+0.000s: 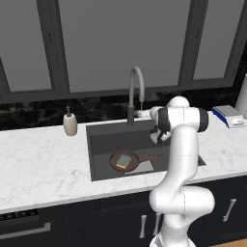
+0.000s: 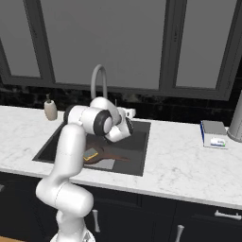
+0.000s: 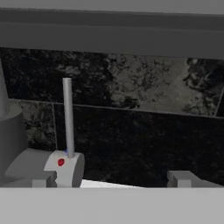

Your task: Pick the pan and sponge and place them into the sink. Then turn on the water.

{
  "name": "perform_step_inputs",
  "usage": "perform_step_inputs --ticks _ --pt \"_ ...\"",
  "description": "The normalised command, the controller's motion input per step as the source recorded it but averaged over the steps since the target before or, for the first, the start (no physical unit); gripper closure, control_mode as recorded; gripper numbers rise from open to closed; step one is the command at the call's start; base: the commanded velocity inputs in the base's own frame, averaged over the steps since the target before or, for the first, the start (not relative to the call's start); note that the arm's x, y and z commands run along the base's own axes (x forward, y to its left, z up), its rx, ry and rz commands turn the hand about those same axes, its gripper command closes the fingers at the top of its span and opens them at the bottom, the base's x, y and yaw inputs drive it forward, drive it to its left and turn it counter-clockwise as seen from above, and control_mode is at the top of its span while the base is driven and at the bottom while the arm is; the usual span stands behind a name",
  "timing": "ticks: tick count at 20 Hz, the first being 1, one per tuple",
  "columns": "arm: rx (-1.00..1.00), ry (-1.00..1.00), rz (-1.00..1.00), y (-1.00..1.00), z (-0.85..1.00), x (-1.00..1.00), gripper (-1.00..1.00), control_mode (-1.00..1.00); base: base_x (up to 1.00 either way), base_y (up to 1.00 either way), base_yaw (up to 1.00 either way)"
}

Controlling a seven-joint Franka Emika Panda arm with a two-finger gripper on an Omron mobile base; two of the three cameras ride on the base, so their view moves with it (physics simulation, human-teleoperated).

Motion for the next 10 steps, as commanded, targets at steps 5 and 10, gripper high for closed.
perform_step_inputs --ticks 5,10 --pt "0.15 -0.22 0.18 -0.03 -0.48 0.12 -1.0 -1.0 0.0 0.0 0.0" --pt "0.16 -0.11 0.24 -0.02 -0.28 0.02 -1.0 -1.0 0.0 0.0 0.0"
